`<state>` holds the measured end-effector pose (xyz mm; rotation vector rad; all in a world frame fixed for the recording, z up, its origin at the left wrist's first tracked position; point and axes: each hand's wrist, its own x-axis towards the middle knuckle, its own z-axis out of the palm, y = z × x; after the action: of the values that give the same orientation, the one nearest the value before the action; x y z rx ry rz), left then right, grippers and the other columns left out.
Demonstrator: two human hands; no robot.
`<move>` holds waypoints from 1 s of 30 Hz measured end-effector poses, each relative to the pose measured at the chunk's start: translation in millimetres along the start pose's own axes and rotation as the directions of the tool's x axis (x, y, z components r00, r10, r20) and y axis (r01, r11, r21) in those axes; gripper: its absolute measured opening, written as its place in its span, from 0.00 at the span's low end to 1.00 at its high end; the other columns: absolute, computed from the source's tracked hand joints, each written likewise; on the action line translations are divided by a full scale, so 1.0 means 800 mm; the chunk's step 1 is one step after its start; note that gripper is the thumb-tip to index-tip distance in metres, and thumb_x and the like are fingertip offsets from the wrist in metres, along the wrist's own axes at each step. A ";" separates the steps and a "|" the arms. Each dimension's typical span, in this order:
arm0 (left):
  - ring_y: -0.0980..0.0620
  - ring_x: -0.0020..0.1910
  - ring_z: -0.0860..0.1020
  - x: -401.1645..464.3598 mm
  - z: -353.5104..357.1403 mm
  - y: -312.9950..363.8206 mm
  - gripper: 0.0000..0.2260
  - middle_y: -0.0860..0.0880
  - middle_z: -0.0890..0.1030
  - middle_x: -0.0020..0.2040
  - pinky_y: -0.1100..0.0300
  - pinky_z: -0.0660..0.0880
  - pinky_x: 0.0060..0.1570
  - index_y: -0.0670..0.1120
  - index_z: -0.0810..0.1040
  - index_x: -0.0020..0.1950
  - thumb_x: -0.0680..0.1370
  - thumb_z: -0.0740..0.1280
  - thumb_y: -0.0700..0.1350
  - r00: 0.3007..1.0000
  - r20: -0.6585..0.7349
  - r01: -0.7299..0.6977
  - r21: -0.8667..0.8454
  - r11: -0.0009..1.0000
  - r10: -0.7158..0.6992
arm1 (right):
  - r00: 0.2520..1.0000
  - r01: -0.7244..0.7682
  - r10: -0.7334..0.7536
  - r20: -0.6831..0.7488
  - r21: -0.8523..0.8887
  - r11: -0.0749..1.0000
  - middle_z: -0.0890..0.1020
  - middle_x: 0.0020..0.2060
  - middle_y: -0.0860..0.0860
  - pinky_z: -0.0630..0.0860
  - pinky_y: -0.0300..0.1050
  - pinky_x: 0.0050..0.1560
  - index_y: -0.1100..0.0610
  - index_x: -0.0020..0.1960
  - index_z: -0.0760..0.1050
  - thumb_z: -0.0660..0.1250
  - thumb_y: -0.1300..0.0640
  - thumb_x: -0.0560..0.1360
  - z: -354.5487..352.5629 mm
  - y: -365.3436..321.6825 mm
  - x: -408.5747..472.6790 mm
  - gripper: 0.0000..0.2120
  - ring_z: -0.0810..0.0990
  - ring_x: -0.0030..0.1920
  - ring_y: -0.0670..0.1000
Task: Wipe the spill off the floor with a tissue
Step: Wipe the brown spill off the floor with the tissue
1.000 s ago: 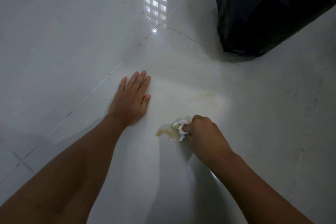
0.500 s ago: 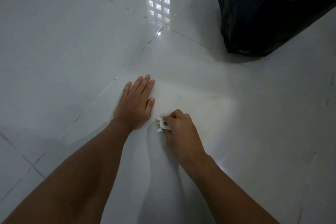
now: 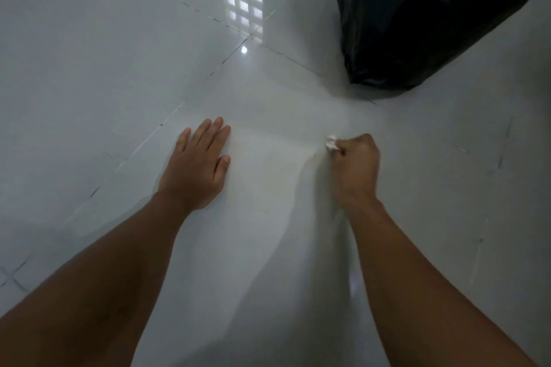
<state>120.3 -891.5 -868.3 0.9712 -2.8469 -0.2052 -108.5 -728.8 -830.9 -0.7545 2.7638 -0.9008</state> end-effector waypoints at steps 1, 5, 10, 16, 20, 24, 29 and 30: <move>0.44 0.77 0.62 0.001 -0.001 0.001 0.27 0.44 0.64 0.78 0.42 0.57 0.75 0.43 0.64 0.77 0.80 0.52 0.51 1.000 0.001 -0.005 0.003 1.000 0.005 | 0.992 0.076 -0.082 0.092 0.067 0.995 0.76 0.38 0.53 0.64 0.30 0.37 0.64 0.45 0.80 0.68 0.61 0.76 0.017 -0.020 -0.014 0.06 0.78 0.40 0.51; 0.44 0.77 0.62 -0.006 0.002 0.005 0.27 0.44 0.64 0.78 0.41 0.58 0.74 0.43 0.64 0.77 0.79 0.52 0.51 1.000 0.004 0.008 0.012 1.000 -0.008 | 0.770 0.271 -0.396 0.500 0.307 0.912 0.78 0.42 0.53 0.74 0.51 0.45 0.56 0.43 0.71 0.62 0.56 0.78 0.039 -0.029 -0.161 0.06 0.77 0.43 0.54; 0.44 0.77 0.62 0.007 -0.003 0.004 0.27 0.45 0.65 0.78 0.41 0.58 0.74 0.44 0.65 0.77 0.79 0.52 0.51 1.000 -0.002 0.003 -0.007 1.000 -0.003 | 1.000 -0.011 0.011 0.002 0.073 0.997 0.79 0.36 0.57 0.74 0.47 0.38 0.61 0.38 0.75 0.68 0.68 0.73 -0.001 0.010 -0.021 0.07 0.80 0.38 0.55; 0.46 0.77 0.62 0.002 0.003 0.003 0.26 0.46 0.65 0.78 0.42 0.58 0.74 0.45 0.65 0.77 0.79 0.52 0.51 1.000 -0.009 0.006 -0.029 1.000 -0.006 | 0.714 0.496 -0.453 0.533 0.071 0.865 0.76 0.50 0.60 0.70 0.42 0.45 0.62 0.52 0.78 0.63 0.68 0.73 0.045 -0.074 -0.146 0.10 0.76 0.49 0.60; 0.47 0.78 0.62 0.007 0.001 0.002 0.26 0.46 0.65 0.78 0.43 0.57 0.75 0.45 0.65 0.77 0.79 0.52 0.50 1.000 -0.020 0.006 -0.044 0.999 -0.007 | 0.774 0.451 -0.448 0.448 0.108 0.886 0.78 0.51 0.55 0.74 0.43 0.51 0.58 0.56 0.80 0.61 0.65 0.76 -0.022 0.004 -0.161 0.13 0.76 0.52 0.55; 0.46 0.77 0.62 0.009 0.001 0.000 0.26 0.46 0.65 0.78 0.43 0.57 0.75 0.45 0.65 0.77 0.79 0.52 0.50 0.999 -0.032 0.010 -0.035 0.999 -0.011 | 0.994 0.093 -0.084 0.067 -0.156 0.983 0.77 0.37 0.54 0.64 0.27 0.35 0.65 0.48 0.83 0.67 0.68 0.73 -0.025 0.035 0.000 0.07 0.79 0.37 0.53; 0.45 0.77 0.63 -0.002 0.002 0.000 0.25 0.45 0.66 0.78 0.42 0.58 0.74 0.44 0.66 0.76 0.79 0.53 0.49 0.999 -0.038 0.009 -0.030 1.000 -0.010 | 0.888 0.348 -0.304 0.345 -0.074 0.934 0.79 0.44 0.61 0.68 0.38 0.36 0.65 0.49 0.79 0.60 0.64 0.74 0.034 -0.034 -0.095 0.10 0.80 0.45 0.61; 0.45 0.77 0.63 -0.004 0.002 0.000 0.25 0.45 0.66 0.78 0.42 0.58 0.74 0.44 0.66 0.76 0.79 0.53 0.49 0.999 -0.037 0.014 -0.032 0.999 -0.016 | 0.770 0.464 -0.417 0.482 0.026 0.886 0.78 0.48 0.61 0.70 0.40 0.37 0.63 0.52 0.77 0.57 0.62 0.75 0.032 -0.038 -0.157 0.12 0.79 0.47 0.61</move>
<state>122.4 -889.6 -869.9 0.9800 -2.7942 -0.2309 20.1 -700.2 -836.3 -1.4677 2.2304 -0.5363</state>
